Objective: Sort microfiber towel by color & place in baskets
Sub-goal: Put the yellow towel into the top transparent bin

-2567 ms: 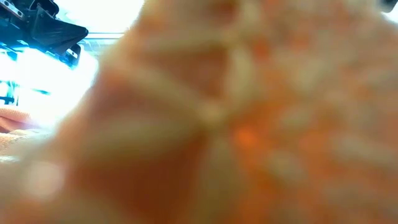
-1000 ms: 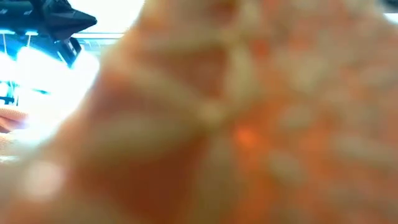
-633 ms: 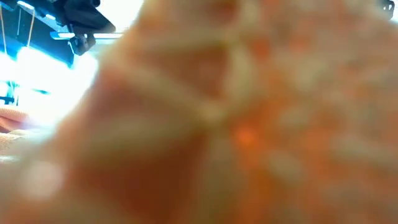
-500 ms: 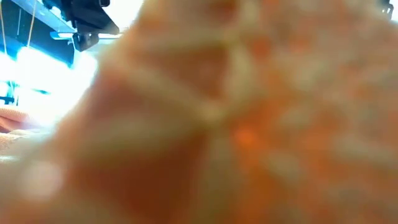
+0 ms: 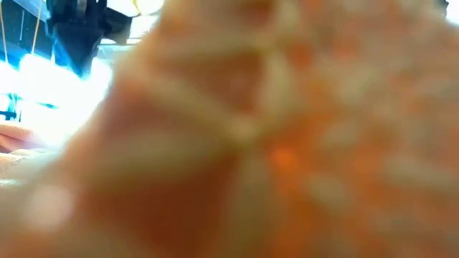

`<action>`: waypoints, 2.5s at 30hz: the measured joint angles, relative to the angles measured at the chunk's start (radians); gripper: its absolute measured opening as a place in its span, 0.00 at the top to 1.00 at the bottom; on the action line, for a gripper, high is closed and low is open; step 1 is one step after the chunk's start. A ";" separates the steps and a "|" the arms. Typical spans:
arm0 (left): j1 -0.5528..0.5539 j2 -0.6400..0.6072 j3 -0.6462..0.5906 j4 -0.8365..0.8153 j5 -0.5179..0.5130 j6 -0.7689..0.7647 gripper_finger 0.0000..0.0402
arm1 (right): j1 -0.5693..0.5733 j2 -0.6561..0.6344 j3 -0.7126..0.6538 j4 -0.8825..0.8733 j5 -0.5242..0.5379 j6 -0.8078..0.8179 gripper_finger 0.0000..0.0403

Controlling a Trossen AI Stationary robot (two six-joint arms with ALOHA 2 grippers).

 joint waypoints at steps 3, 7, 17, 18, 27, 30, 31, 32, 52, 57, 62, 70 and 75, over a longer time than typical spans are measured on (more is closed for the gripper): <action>-0.015 0.049 -0.016 -0.019 0.018 0.010 0.91 | 0.000 0.000 0.000 0.000 -0.023 -0.011 1.00; -0.026 0.109 -0.019 -0.060 0.011 0.063 0.81 | 0.000 0.000 0.000 0.001 -0.039 -0.009 1.00; -0.038 0.233 -0.032 -0.123 -0.124 0.236 0.59 | 0.000 0.000 0.000 0.059 0.008 -0.007 1.00; -0.038 0.242 -0.044 -0.119 -0.115 0.253 0.59 | 0.000 0.002 0.000 0.061 0.009 -0.001 1.00; -0.039 0.259 -0.246 0.051 -0.057 0.224 0.62 | 0.000 0.004 0.000 0.076 0.036 0.031 1.00; -0.040 0.254 -0.290 0.094 -0.050 0.187 0.68 | 0.000 0.004 0.000 0.077 0.065 0.033 1.00; -0.040 0.254 -0.293 0.093 -0.049 0.174 0.72 | 0.000 0.004 0.000 0.077 0.067 0.034 1.00; -0.041 0.253 -0.291 0.089 -0.048 0.164 0.77 | 0.000 0.004 0.000 0.080 0.067 0.033 1.00; -0.119 -0.092 0.250 -0.308 -0.316 -0.031 1.00 | 0.000 0.005 0.000 0.108 0.191 0.000 1.00; -0.145 -0.113 0.373 -0.298 -0.405 -0.031 1.00 | 0.000 0.005 0.000 0.131 0.191 0.000 1.00; -0.152 -0.087 0.455 -0.260 -0.436 0.038 1.00 | 0.000 0.005 0.000 0.150 0.207 0.000 0.94; -0.152 -0.036 0.528 -0.040 -0.485 0.213 1.00 | 0.000 0.006 0.000 0.223 0.280 -0.060 0.79; -0.141 0.008 0.568 0.097 -0.512 0.322 1.00 | 0.000 0.024 0.000 0.357 0.320 -0.163 0.71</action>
